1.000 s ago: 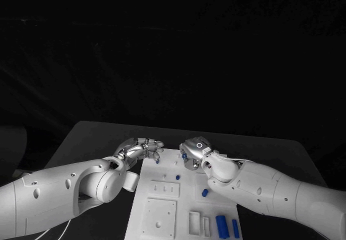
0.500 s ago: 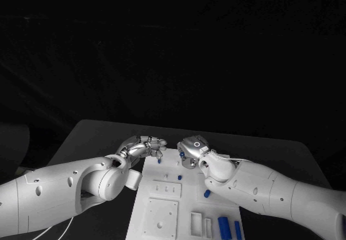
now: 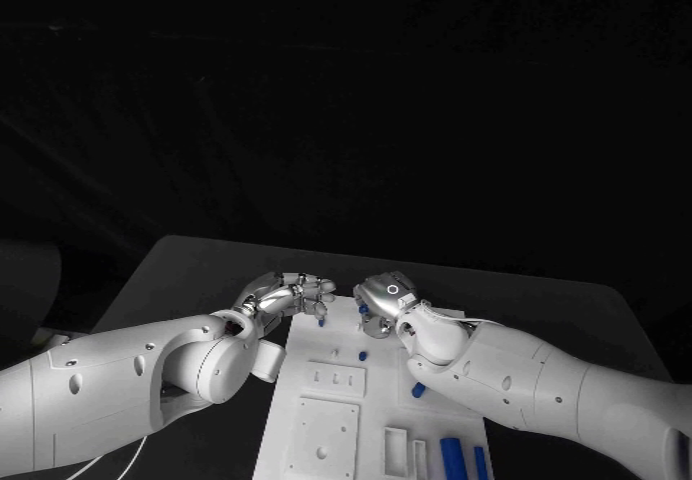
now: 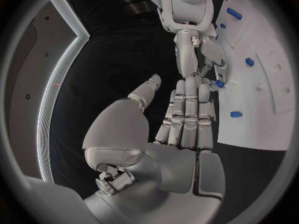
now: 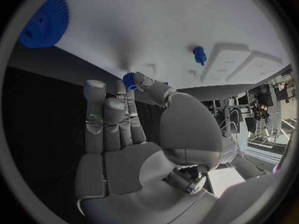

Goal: Assemble the parts on the task board

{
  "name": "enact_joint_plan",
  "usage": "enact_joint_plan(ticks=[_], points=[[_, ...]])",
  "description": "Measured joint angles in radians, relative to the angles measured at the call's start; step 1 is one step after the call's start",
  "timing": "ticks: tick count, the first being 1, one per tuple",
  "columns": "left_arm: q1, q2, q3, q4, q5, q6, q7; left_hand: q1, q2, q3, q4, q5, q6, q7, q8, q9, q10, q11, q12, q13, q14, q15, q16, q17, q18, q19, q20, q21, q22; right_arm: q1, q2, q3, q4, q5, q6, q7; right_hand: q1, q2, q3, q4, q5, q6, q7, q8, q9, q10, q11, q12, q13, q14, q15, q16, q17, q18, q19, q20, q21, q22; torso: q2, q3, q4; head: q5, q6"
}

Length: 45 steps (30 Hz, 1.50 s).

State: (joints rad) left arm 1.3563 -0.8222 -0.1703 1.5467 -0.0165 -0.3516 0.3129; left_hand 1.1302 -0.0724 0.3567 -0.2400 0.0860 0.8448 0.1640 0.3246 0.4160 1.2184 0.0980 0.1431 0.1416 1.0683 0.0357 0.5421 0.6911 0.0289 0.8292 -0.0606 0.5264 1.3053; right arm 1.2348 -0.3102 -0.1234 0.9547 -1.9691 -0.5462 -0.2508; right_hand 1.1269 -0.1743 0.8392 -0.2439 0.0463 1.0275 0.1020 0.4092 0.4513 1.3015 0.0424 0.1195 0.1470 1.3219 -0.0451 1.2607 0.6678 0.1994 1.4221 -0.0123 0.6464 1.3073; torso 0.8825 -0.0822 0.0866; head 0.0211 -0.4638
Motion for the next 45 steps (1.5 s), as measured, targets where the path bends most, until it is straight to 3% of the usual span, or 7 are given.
enact_joint_plan(ticks=[30,33,36,42,45], points=[[0.003,-0.001,0.0,0.004,0.0,0.0,-0.002,-0.004,-0.004,0.002,-0.002,0.0,0.0,0.0,0.0,0.0,0.0,0.0,0.0,0.001,0.0,0.0,0.0,0.001,0.009,0.0,0.0,0.0,0.001,0.005,0.015,-0.001,-0.025,0.022,0.001,0.017,0.0,-0.011,0.01,0.01,-0.001,0.004,0.001,-0.009,0.014,0.019,0.006,-0.013,0.003,-0.007,-0.007,0.004,-0.007,0.0,0.002,0.002,0.004,0.001,0.008,-0.0031,-0.0058,0.01,0.012],[0.004,-0.001,0.0,0.004,0.0,0.0,-0.002,-0.004,-0.004,0.002,-0.002,0.0,0.0,0.0,0.0,0.0,0.0,0.0,0.0,0.001,0.0,0.0,0.0,0.001,0.009,0.0,0.0,0.0,0.001,0.005,0.017,-0.001,-0.03,0.029,0.001,0.023,0.009,-0.02,0.014,0.014,0.0,-0.01,0.013,-0.015,0.02,0.006,0.019,-0.028,0.006,-0.012,-0.004,0.004,-0.01,0.0,0.002,0.002,0.004,0.001,0.009,-0.0031,-0.0065,0.011,0.013],[0.004,-0.001,0.0,0.004,0.0,0.0,-0.002,-0.004,-0.004,0.002,-0.002,0.0,0.0,0.0,0.0,0.0,0.0,0.0,0.0,0.002,0.0,0.0,0.0,0.001,0.009,0.0,0.0,0.0,0.0,0.006,0.018,-0.001,-0.037,0.037,0.002,0.028,0.015,-0.026,0.015,0.015,0.0,-0.022,0.015,-0.021,0.02,-0.004,0.029,-0.036,0.002,-0.015,-0.003,0.004,-0.013,0.0,0.001,0.002,0.004,0.0,0.009,-0.0031,-0.0072,0.012,0.013],[0.004,-0.002,0.0,0.004,0.0,0.0,-0.003,-0.004,-0.004,0.002,-0.002,0.0,-0.004,0.004,0.0,0.0,0.0,0.0,0.0,0.001,0.0,0.0,0.0,0.001,0.009,0.0,0.0,0.0,0.0,0.008,0.019,-0.001,-0.045,0.053,0.001,0.031,0.015,-0.073,0.012,0.032,0.008,-0.048,0.03,-0.041,0.009,-0.038,0.038,-0.054,-0.004,-0.023,0.003,0.006,-0.019,0.0,0.001,0.002,0.004,0.0,0.01,-0.0034,-0.0079,0.012,0.013],[0.005,-0.002,0.0,0.004,0.0,0.0,-0.003,-0.004,-0.004,0.002,-0.002,0.0,-0.004,0.004,0.0,0.0,0.0,0.0,0.0,0.001,0.0,0.0,0.0,0.0,0.009,0.0,0.0,0.0,0.0,0.009,0.019,-0.001,-0.048,0.063,0.0,0.032,0.009,-0.097,0.002,0.042,0.004,-0.074,0.039,-0.056,0.004,-0.07,0.045,-0.054,-0.012,-0.02,0.017,0.006,-0.023,0.0,0.001,0.002,0.004,0.0,0.01,-0.0035,-0.0081,0.014,0.013]])
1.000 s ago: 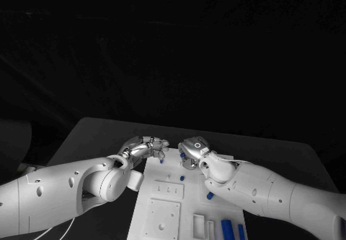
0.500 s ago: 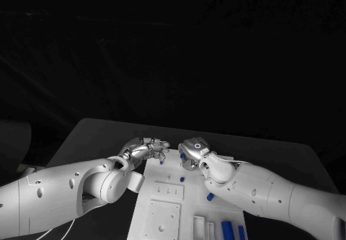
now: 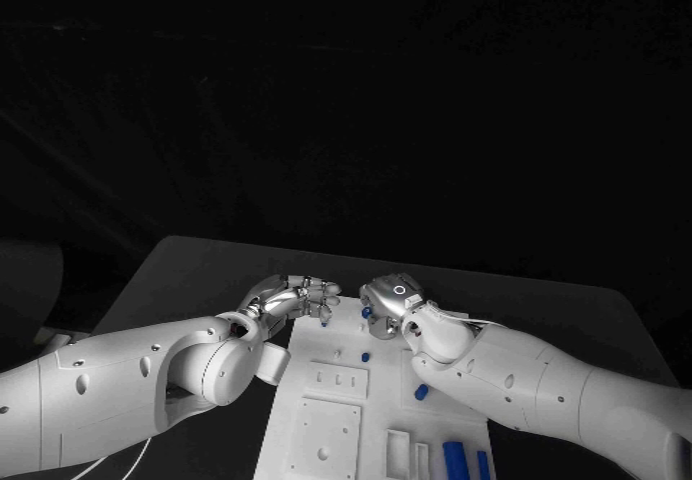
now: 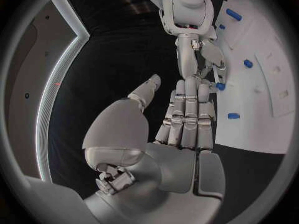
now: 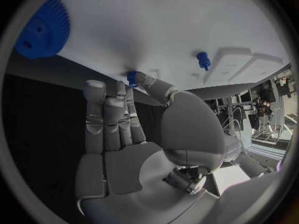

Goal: Assemble the parts on the task board

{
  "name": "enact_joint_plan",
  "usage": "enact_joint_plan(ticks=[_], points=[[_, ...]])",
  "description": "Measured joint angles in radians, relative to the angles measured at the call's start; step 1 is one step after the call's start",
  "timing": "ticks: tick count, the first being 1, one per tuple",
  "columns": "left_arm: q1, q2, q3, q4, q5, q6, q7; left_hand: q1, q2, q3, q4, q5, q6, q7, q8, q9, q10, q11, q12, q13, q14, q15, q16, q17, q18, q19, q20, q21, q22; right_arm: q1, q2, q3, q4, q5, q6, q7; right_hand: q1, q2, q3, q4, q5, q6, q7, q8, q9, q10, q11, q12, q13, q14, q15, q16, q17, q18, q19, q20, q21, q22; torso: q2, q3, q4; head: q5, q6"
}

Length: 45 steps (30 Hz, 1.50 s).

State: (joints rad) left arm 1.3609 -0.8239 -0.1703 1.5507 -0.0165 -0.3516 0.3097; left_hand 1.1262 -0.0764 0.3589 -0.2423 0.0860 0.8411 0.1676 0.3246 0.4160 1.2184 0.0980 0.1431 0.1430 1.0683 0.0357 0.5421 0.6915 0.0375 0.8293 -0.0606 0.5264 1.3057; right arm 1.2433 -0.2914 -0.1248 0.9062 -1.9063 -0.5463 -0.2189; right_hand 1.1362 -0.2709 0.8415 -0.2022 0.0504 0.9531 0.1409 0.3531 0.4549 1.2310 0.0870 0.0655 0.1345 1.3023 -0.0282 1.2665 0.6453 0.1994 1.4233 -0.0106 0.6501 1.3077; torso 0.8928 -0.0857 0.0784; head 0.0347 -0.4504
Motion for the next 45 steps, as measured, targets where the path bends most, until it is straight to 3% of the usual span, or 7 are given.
enact_joint_plan(ticks=[17,22,26,32,36,40,45], points=[[0.0,-0.002,0.0,-0.002,0.0,0.0,-0.001,-0.004,-0.004,0.003,-0.003,0.0,0.0,0.0,0.0,0.0,0.0,0.0,0.0,0.001,0.0,0.0,0.0,0.001,-0.001,0.0,0.0,0.0,0.001,0.007,-0.012,0.0,0.022,0.038,-0.019,0.004,-0.003,-0.02,-0.054,-0.01,0.0,-0.044,0.022,-0.022,-0.012,-0.07,0.027,0.0,-0.027,-0.007,0.018,0.0,-0.012,-0.006,-0.004,-0.004,0.0,0.0,0.001,-0.0001,-0.0012,0.002,0.003],[0.001,-0.009,0.0,-0.004,0.0,0.0,-0.001,-0.004,-0.004,0.005,-0.005,0.0,0.0,0.0,0.0,0.0,0.0,0.0,0.0,0.001,0.0,0.0,0.0,0.001,-0.001,0.0,0.0,0.0,0.001,0.024,-0.051,0.002,0.091,0.053,-0.021,0.009,-0.003,-0.02,-0.063,-0.014,0.0,-0.045,0.023,-0.022,-0.013,-0.077,0.027,0.0,-0.03,-0.009,0.023,0.0,-0.014,-0.006,-0.004,-0.003,0.0,0.0,0.002,-0.0001,-0.003,0.003,0.004],[0.003,-0.018,0.0,-0.009,0.0,-0.001,-0.001,-0.004,-0.004,0.005,-0.005,0.0,0.0,0.0,0.0,0.0,0.0,0.0,0.0,0.001,0.0,0.0,0.0,0.001,-0.002,0.0,0.0,0.0,0.001,0.042,-0.096,0.019,0.168,0.07,-0.021,0.015,-0.007,-0.024,-0.066,-0.011,0.0,-0.045,0.023,-0.022,-0.013,-0.077,0.027,0.0,-0.03,-0.009,0.023,0.006,-0.015,-0.007,-0.004,-0.003,0.0,0.0,0.001,0.001,-0.0064,0.004,0.007],[0.003,-0.014,-0.001,-0.033,0.0,-0.001,0.0,-0.004,-0.004,0.005,-0.005,0.0,0.0,0.0,0.0,0.0,0.0,0.0,0.0,0.001,0.0,0.0,0.0,0.001,-0.002,0.0,0.0,0.0,0.001,0.049,-0.18,0.05,0.262,0.113,-0.01,0.033,-0.007,-0.024,-0.069,-0.009,0.0,-0.038,0.016,-0.022,-0.013,-0.06,0.019,0.008,-0.028,-0.009,0.023,0.006,-0.018,-0.007,-0.005,-0.002,-0.004,0.0,-0.005,0.0071,-0.0176,0.008,0.011],[0.003,-0.005,-0.001,-0.054,0.0,0.0,0.001,-0.004,-0.004,0.008,-0.008,0.0,0.0,0.0,0.0,0.0,0.0,0.0,0.0,0.001,0.0,0.0,0.0,0.001,-0.003,0.0,0.0,0.0,0.0,0.049,-0.247,0.064,0.307,0.152,0.008,0.046,-0.007,-0.024,-0.074,-0.003,0.0,-0.036,0.015,-0.022,-0.013,-0.015,0.0,0.038,-0.012,-0.003,0.014,0.006,-0.02,-0.007,-0.005,-0.002,-0.004,0.0,-0.012,0.0125,-0.0259,0.009,0.013],[0.002,-0.003,-0.003,-0.074,0.0,0.0,0.002,-0.008,0.0,0.011,-0.011,0.0,0.0,0.0,0.0,0.0,0.0,0.0,0.0,0.002,-0.004,0.004,0.0,0.001,-0.007,0.0,0.0,0.0,0.001,0.049,-0.297,0.07,0.328,0.189,0.028,0.057,-0.007,-0.024,-0.09,0.006,0.0,-0.032,0.011,-0.022,-0.013,0.058,-0.021,0.063,0.016,-0.009,-0.017,0.008,-0.023,0.001,-0.004,-0.003,-0.004,0.0,-0.019,0.019,-0.0336,0.006,0.015],[0.001,-0.002,-0.018,-0.091,-0.002,0.001,0.005,-0.008,0.0,0.015,-0.015,0.0,0.0,0.0,0.0,0.001,0.0,0.0,0.0,0.003,-0.004,0.004,0.0,0.001,-0.007,0.0,0.0,0.0,0.001,0.049,-0.321,0.071,0.312,0.231,0.048,0.067,-0.011,-0.02,-0.113,0.009,0.0,-0.032,0.011,-0.022,-0.01,0.086,-0.038,0.088,0.059,-0.002,-0.028,0.018,-0.023,0.002,0.004,-0.011,0.007,0.0,-0.03,0.0284,-0.0449,0.006,0.012]])
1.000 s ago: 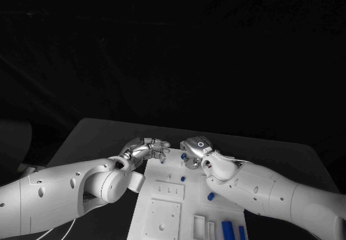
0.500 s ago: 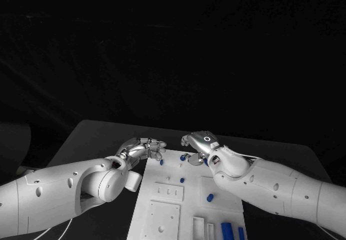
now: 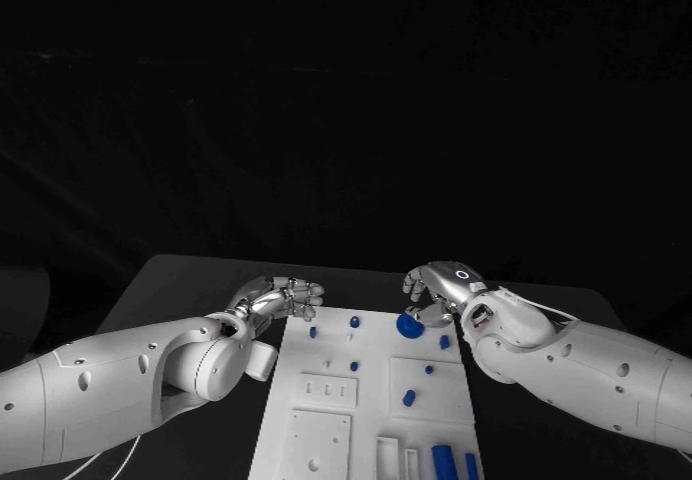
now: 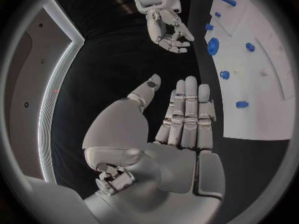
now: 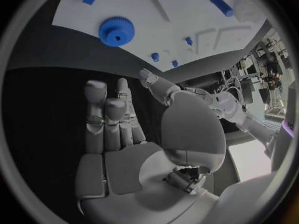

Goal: Assemble the parts on the task board

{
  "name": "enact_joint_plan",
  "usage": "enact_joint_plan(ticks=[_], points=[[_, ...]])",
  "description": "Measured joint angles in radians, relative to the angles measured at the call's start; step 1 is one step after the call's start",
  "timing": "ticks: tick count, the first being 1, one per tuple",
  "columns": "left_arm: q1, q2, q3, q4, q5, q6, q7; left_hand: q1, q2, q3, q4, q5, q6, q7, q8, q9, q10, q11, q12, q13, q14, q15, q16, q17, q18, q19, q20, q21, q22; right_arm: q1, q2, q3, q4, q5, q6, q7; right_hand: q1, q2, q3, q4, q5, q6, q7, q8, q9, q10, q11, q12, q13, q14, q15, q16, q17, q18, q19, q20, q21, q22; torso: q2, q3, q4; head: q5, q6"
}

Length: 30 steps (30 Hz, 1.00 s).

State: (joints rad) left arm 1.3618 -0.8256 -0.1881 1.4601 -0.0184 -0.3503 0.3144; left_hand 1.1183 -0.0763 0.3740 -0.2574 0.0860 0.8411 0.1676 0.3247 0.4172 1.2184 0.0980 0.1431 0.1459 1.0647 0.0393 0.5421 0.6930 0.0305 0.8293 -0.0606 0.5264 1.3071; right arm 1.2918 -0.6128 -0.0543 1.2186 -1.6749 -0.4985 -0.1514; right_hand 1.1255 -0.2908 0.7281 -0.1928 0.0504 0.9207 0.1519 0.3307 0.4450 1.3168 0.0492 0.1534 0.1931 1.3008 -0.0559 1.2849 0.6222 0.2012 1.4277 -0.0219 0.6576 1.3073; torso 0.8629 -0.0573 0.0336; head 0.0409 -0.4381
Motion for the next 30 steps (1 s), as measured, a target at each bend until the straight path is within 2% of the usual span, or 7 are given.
enact_joint_plan(ticks=[5,7,8,11,15,20,30], points=[[-0.002,0.001,-0.003,-0.008,-0.004,0.002,0.003,0.0,0.0,0.002,-0.002,0.0,0.0,0.0,0.0,0.0,0.0,0.0,0.0,0.001,0.0,0.0,0.0,0.0,0.0,0.0,0.0,0.0,0.0,-0.007,0.0,0.0,-0.042,0.044,0.02,0.012,-0.012,-0.001,-0.054,-0.009,0.0,-0.008,-0.022,0.0,0.003,0.12,-0.035,0.156,0.173,-0.006,-0.039,0.005,0.003,0.006,-0.001,-0.015,0.01,0.0,-0.008,0.0099,-0.0069,-0.001,-0.004],[-0.004,0.003,-0.004,-0.011,-0.009,0.003,0.004,0.0,0.0,0.002,-0.003,0.0,0.0,0.0,0.0,0.001,0.0,0.0,0.0,0.001,0.0,0.0,0.0,0.0,0.0,0.0,0.0,0.0,0.0,-0.011,0.004,0.0,-0.065,0.067,0.031,0.018,-0.016,0.003,-0.079,-0.012,0.013,-0.019,-0.038,-0.006,0.004,0.086,-0.046,0.312,0.349,-0.009,-0.045,0.007,0.003,0.017,-0.003,-0.016,0.01,0.0,-0.01,0.0139,-0.009,-0.002,-0.006],[-0.004,0.004,-0.005,-0.011,-0.011,0.003,0.004,0.0,0.0,0.001,-0.007,0.0,0.0,0.0,0.0,0.001,0.002,0.002,0.0,0.001,0.0,0.0,0.0,0.0,0.0,0.0,0.0,0.0,0.001,-0.013,0.007,0.0,-0.073,0.076,0.035,0.02,-0.017,0.004,-0.09,-0.01,0.024,-0.023,-0.047,-0.013,0.004,-0.009,-0.05,0.462,0.526,-0.012,-0.041,0.007,0.004,0.02,-0.004,-0.022,0.01,0.0,-0.011,0.0158,-0.0102,-0.003,-0.008],[-0.007,0.006,-0.005,-0.012,-0.023,0.004,0.006,0.0,0.0,0.003,-0.009,-0.005,0.0,0.0,0.0,0.001,0.007,0.0,0.0,0.002,0.0,0.0,0.0,0.0,0.0,0.0,0.0,0.0,0.001,-0.015,0.019,0.0,-0.099,0.104,0.052,0.03,-0.023,0.009,-0.098,-0.003,0.043,-0.021,-0.039,-0.022,0.004,-0.118,-0.045,0.659,0.74,-0.007,-0.046,0.022,0.014,0.019,-0.005,-0.024,0.03,0.001,-0.014,0.0214,-0.0126,-0.006,-0.011],[-0.01,0.01,-0.005,-0.015,-0.041,0.004,0.007,0.0,0.0,0.003,-0.014,-0.005,0.0,0.0,0.0,0.001,0.007,0.0,0.0,0.002,0.0,0.0,0.0,0.0,0.0,0.0,0.0,0.0,0.001,-0.023,0.039,0.001,-0.13,0.132,0.072,0.044,-0.035,0.021,-0.109,-0.014,0.058,-0.021,-0.032,-0.031,0.003,-0.134,-0.039,0.777,0.849,-0.007,-0.046,0.049,0.041,0.018,-0.004,-0.025,0.067,0.001,-0.015,0.027,-0.0133,-0.01,-0.014],[-0.014,0.012,-0.006,-0.013,-0.07,0.004,0.008,-0.004,-0.004,0.007,-0.018,-0.005,0.0,0.0,0.0,0.002,0.007,0.0,0.0,0.003,-0.006,-0.001,0.0,0.0,0.0,0.0,0.0,0.0,0.001,-0.045,0.063,0.0,-0.17,0.156,0.096,0.058,-0.052,0.039,-0.133,-0.033,0.105,-0.031,-0.023,-0.042,0.003,-0.142,-0.038,0.913,0.957,-0.015,-0.039,0.077,0.079,0.014,-0.011,-0.032,0.118,0.001,-0.015,0.0282,-0.0108,-0.014,-0.02],[-0.014,0.013,-0.006,-0.007,-0.109,0.004,0.009,-0.007,-0.007,0.009,-0.021,-0.005,0.0,0.0,0.0,0.002,0.007,0.0,0.0,0.004,-0.007,0.0,0.0,0.0,0.0,-0.004,0.004,0.0,0.001,-0.067,0.11,0.0,-0.228,0.175,0.122,0.081,-0.062,0.049,-0.144,-0.044,0.121,-0.044,-0.01,-0.055,-0.001,-0.156,-0.031,0.955,0.987,-0.02,-0.033,0.082,0.1,0.0,-0.019,-0.039,0.145,0.001,-0.013,0.0356,-0.0006,-0.017,-0.027]])
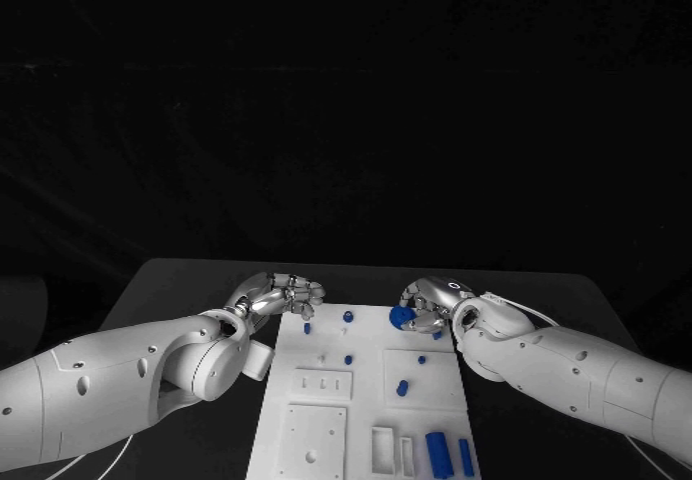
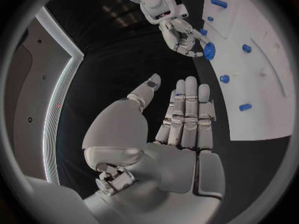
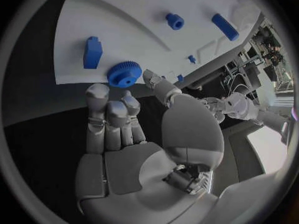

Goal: Assemble the parts on the task board

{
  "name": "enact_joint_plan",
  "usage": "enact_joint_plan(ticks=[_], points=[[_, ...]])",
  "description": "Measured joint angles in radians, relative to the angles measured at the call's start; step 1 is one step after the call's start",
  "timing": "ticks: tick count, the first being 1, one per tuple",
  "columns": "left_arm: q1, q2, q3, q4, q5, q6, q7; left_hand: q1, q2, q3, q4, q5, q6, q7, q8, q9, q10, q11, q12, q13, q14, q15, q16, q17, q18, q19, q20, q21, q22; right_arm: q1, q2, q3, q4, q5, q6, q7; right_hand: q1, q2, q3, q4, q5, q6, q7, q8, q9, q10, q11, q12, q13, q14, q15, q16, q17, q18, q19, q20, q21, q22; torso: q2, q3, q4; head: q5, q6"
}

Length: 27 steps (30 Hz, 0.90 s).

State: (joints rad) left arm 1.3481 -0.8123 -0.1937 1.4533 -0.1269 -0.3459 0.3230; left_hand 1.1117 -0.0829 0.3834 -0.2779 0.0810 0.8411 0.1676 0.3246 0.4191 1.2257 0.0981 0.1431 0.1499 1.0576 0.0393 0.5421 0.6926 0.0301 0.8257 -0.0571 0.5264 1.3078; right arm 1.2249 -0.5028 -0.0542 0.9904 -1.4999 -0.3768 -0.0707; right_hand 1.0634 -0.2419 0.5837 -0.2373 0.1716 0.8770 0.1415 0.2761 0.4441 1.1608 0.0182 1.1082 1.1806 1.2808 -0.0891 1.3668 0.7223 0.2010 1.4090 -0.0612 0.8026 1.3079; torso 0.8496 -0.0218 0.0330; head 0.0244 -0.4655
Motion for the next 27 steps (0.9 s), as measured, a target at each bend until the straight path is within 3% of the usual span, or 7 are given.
enact_joint_plan(ticks=[9,20,27], points=[[0.0,0.0,0.0,0.007,-0.01,0.0,-0.001,-0.004,-0.004,0.0,0.0,0.0,0.0,0.0,0.0,0.001,0.0,0.0,0.0,0.0,-0.003,0.003,0.0,0.0,0.0,0.0,0.0,0.0,0.0,0.0,0.005,0.0,-0.021,-0.004,0.0,0.005,0.0,0.0,0.0,0.0,0.004,-0.013,0.003,-0.005,-0.004,-0.011,0.01,0.006,0.002,0.0,0.0,0.0,0.006,-0.001,-0.004,-0.003,0.01,0.0,0.002,0.0026,0.0032,0.0,-0.003],[0.0,-0.001,0.0,0.008,-0.013,0.002,-0.002,-0.004,-0.004,0.0,0.0,0.0,0.0,0.0,0.0,0.001,0.0,0.0,0.0,0.001,-0.004,0.004,0.0,0.0,0.0,0.0,0.0,0.0,0.0,0.0,0.02,0.001,-0.043,-0.01,0.002,0.006,0.0,0.0,0.0,0.0,0.004,-0.017,0.006,-0.009,-0.007,-0.012,0.009,0.011,0.002,-0.003,0.004,0.004,0.015,-0.002,-0.003,-0.004,0.038,0.0,0.0,-0.0012,0.0037,0.006,0.0],[0.0,-0.004,0.0,0.018,-0.013,0.003,-0.002,-0.004,-0.004,0.0,0.0,0.0,0.0,0.0,0.0,0.001,0.0,0.0,0.0,0.001,-0.004,0.004,0.0,0.0,0.0,0.0,0.0,0.0,0.0,-0.002,0.031,0.001,-0.064,-0.014,0.009,0.006,-0.004,0.004,0.003,0.001,0.004,-0.019,0.005,-0.009,-0.007,-0.014,0.011,0.011,0.002,-0.003,0.004,0.006,0.02,-0.003,-0.007,-0.007,0.052,0.0,0.0,-0.0012,0.0033,0.008,-0.003]])
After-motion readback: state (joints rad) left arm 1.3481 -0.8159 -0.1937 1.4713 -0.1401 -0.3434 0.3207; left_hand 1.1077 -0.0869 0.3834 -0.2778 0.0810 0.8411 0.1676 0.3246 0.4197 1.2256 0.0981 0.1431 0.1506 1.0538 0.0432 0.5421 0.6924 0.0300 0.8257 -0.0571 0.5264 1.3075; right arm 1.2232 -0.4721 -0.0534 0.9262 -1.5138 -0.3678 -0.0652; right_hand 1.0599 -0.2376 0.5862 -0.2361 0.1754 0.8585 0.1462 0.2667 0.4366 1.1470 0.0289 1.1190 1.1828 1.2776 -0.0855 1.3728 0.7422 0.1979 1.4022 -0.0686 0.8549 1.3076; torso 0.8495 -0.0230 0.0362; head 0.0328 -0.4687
